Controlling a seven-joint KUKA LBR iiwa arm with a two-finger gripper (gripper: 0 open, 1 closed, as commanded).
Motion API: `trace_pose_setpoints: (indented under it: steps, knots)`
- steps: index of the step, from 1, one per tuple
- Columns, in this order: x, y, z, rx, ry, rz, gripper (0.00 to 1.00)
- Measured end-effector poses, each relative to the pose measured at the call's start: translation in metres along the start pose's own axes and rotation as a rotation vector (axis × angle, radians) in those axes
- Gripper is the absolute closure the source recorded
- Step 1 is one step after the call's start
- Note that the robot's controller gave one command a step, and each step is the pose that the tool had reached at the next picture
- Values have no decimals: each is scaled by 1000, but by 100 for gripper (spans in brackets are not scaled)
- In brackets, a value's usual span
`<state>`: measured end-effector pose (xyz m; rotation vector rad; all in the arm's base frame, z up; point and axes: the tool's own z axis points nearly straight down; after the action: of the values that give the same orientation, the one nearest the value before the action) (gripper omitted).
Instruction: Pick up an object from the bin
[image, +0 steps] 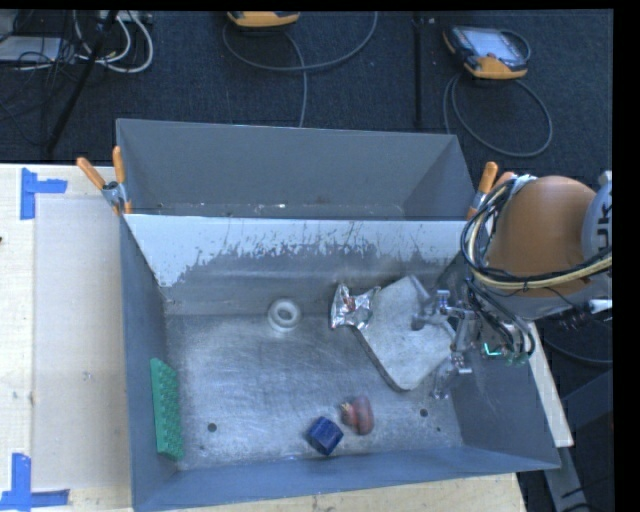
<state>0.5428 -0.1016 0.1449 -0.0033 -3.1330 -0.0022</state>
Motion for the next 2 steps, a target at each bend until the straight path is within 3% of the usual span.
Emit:
trace_pose_setpoints:
  steps: [1, 2]
  knots:
    - [-18, 71, 74, 2, -10, -48, 0]
    - [23, 126, 62, -1, -6, 168, 0]
